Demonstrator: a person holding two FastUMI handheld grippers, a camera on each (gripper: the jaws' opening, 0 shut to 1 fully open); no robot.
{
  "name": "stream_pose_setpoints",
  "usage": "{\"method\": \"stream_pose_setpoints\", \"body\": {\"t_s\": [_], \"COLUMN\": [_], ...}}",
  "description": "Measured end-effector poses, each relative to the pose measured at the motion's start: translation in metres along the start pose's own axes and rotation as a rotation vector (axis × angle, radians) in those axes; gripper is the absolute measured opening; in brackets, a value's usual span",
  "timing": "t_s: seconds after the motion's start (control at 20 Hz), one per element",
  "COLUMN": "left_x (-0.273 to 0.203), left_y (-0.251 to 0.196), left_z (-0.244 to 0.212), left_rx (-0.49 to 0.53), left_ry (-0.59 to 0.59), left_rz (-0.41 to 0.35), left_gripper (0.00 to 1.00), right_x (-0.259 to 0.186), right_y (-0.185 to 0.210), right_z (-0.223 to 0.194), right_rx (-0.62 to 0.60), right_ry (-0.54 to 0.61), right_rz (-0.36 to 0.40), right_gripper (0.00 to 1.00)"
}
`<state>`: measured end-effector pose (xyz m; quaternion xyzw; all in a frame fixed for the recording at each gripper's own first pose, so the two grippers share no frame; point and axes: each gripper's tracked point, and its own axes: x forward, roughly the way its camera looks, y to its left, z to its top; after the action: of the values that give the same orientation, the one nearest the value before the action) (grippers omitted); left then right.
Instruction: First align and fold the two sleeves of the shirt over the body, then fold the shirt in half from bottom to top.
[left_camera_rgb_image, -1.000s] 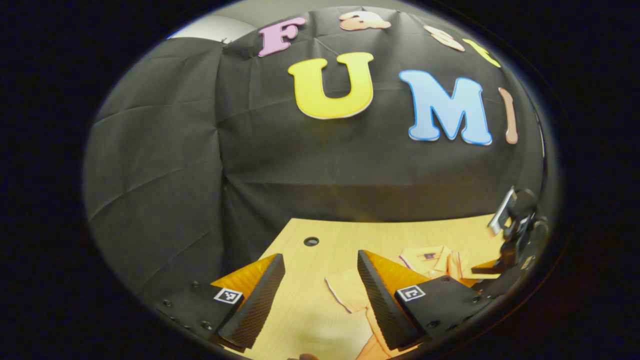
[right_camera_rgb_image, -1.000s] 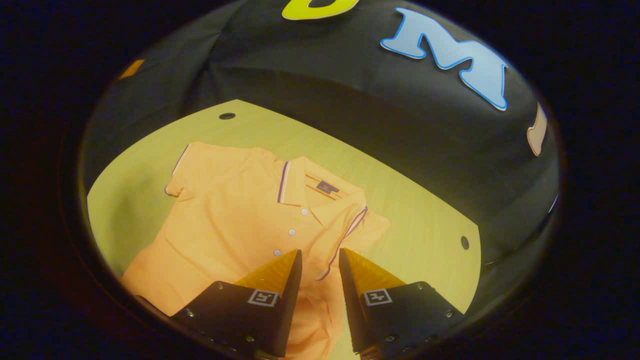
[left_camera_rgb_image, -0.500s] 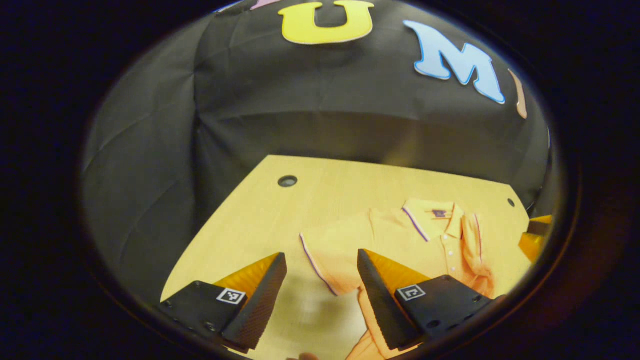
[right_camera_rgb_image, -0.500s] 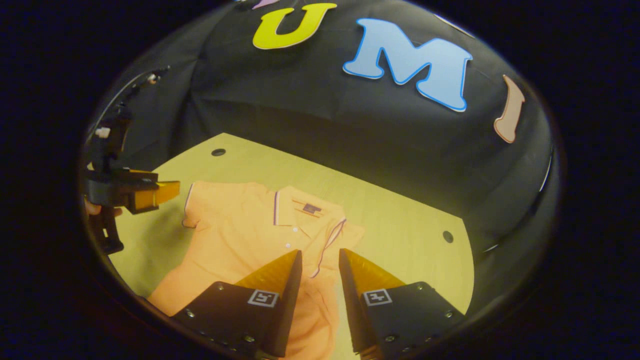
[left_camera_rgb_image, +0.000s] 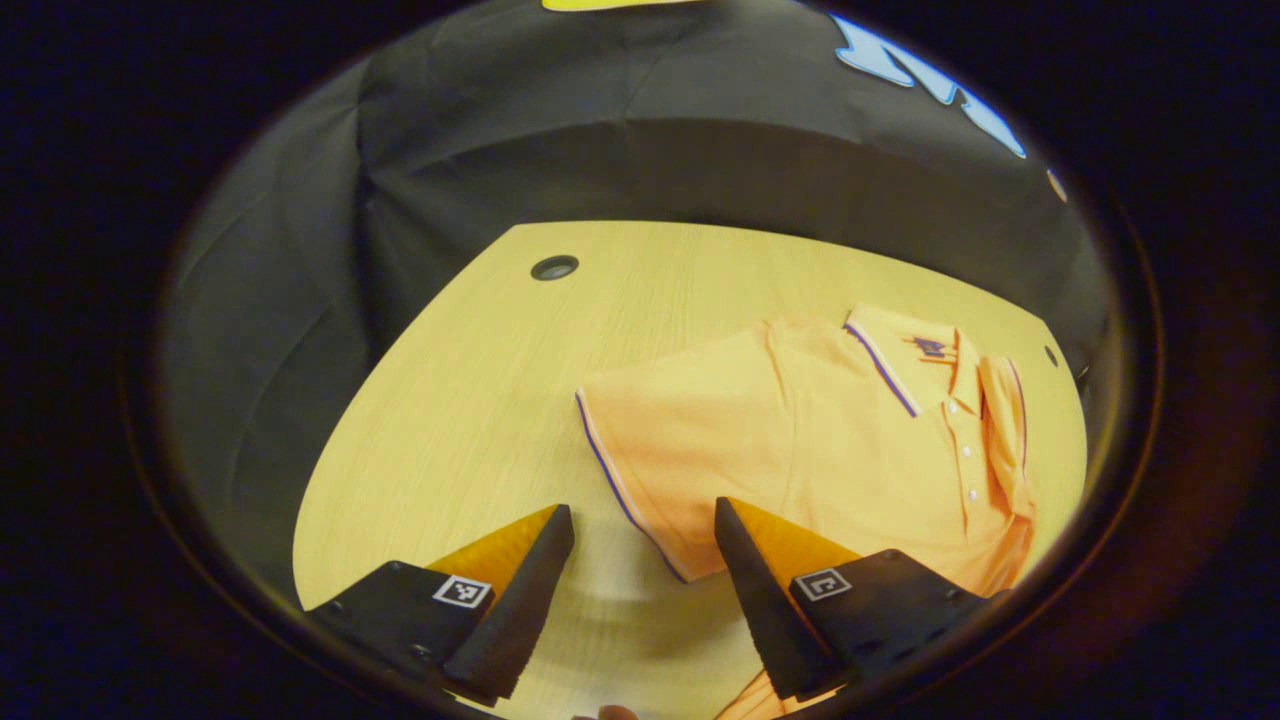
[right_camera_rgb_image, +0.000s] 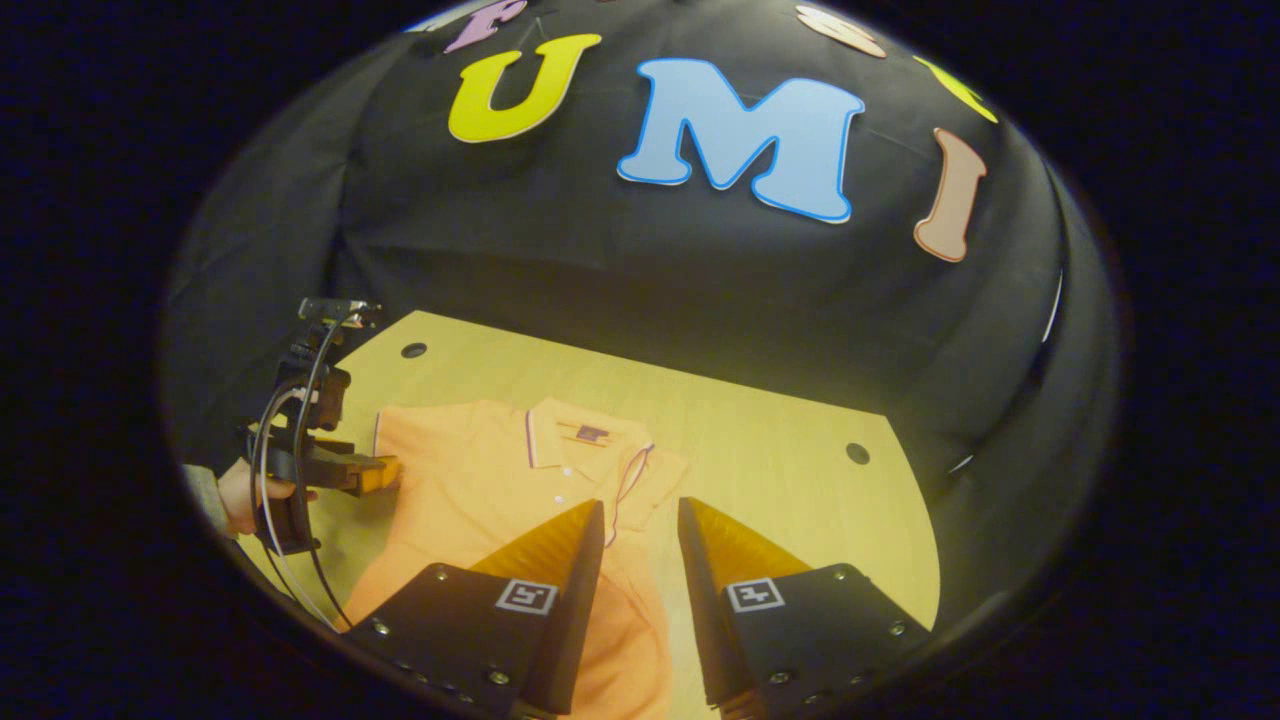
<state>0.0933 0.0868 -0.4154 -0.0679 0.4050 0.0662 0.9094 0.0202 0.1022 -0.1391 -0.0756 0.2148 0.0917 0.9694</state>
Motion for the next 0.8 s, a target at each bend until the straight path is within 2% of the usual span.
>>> {"method": "stream_pose_setpoints", "body": {"t_s": [0.25,0.35,0.45,0.5,0.55,0.6,0.65,0.7,0.75,0.8], "left_x": [0.006,0.008,0.010,0.011,0.010,0.011,0.012,0.011,0.011,0.011], "left_y": [-0.004,-0.016,-0.019,-0.023,-0.027,-0.028,-0.028,-0.027,-0.027,-0.026], "left_z": [0.000,0.000,0.002,0.000,0.003,0.002,0.006,0.005,0.005,0.004], "left_rx": [0.014,-0.009,0.013,0.023,0.028,0.021,0.015,0.014,0.024,0.044], "left_ry": [0.011,0.009,0.007,0.015,0.006,0.012,-0.001,0.003,0.002,0.011], "left_rz": [0.006,-0.045,-0.056,-0.053,-0.060,-0.045,-0.040,-0.036,-0.033,-0.022], "left_gripper": [0.96,0.96,0.63,0.60,0.34,0.27,0.14,0.13,0.07,0.07], "right_x": [-0.007,-0.008,-0.008,-0.008,-0.008,-0.009,-0.008,-0.008,-0.008,-0.008], "right_y": [-0.010,-0.012,-0.013,-0.013,-0.012,-0.013,-0.012,-0.013,-0.013,-0.013], "right_z": [-0.007,-0.007,-0.008,-0.009,-0.009,-0.010,-0.009,-0.011,-0.010,-0.013], "right_rx": [0.025,0.035,0.041,0.045,0.048,0.048,0.046,0.044,0.042,0.042], "right_ry": [0.015,0.018,0.020,0.021,0.023,0.025,0.027,0.027,0.030,0.033], "right_rz": [-0.031,-0.037,-0.043,-0.042,-0.041,-0.041,-0.042,-0.042,-0.043,-0.042], "right_gripper": [0.47,0.47,0.47,0.47,0.47,0.47,0.47,0.47,0.47,0.47]}}
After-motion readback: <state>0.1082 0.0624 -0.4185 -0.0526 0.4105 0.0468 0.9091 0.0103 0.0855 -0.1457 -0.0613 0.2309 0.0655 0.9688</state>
